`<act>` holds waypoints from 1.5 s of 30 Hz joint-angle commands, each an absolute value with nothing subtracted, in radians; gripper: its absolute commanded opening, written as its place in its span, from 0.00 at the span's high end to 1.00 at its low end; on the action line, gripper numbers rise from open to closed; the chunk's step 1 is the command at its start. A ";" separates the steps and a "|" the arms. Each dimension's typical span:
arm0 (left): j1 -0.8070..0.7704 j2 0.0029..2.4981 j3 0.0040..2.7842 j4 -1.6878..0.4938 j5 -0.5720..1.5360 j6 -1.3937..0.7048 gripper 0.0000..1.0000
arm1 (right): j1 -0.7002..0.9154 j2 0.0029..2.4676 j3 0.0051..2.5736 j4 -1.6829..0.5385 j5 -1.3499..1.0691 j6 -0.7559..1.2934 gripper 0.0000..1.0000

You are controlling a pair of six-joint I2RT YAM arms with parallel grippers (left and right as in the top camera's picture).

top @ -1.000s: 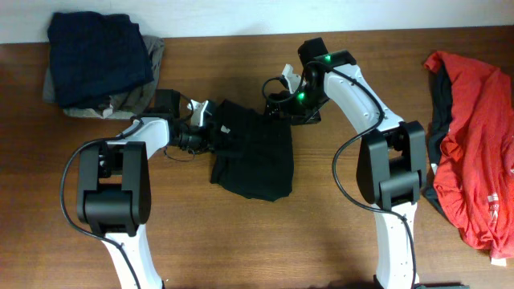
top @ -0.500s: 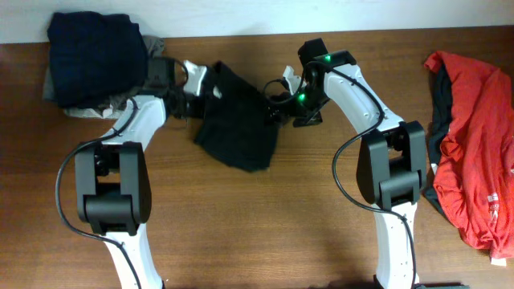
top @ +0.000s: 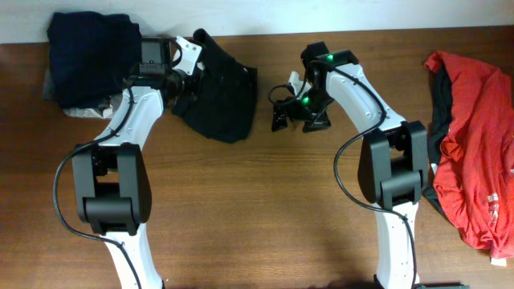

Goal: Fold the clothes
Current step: 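Lift the black bundle with the left gripper toward the back-left stack, then place the black bundle onto the back-left clothes stack with the left gripper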

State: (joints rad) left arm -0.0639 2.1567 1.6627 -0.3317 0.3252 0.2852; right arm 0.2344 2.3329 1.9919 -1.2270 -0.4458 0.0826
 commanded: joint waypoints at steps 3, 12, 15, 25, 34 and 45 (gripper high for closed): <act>-0.023 2.165 1.690 -0.260 0.238 0.335 0.98 | 0.200 2.332 1.988 -1.246 -0.433 0.086 0.01; 0.052 2.165 1.766 -0.224 0.235 0.354 0.97 | 0.187 2.332 1.988 -1.272 -0.433 0.086 0.01; 0.079 2.165 1.819 -0.226 0.235 0.354 0.98 | 0.187 2.332 1.988 -1.277 -0.433 0.086 0.01; 0.153 2.165 1.909 -0.236 0.239 0.353 0.98 | 0.187 2.332 1.988 -1.308 -0.434 0.086 0.01; 0.231 2.165 1.912 -0.220 0.238 0.303 0.98 | 0.187 2.332 1.988 -1.330 -0.434 0.086 0.01; 0.310 2.165 1.912 -0.179 0.238 0.277 0.98 | 0.187 2.332 1.988 -1.354 -0.434 0.086 0.01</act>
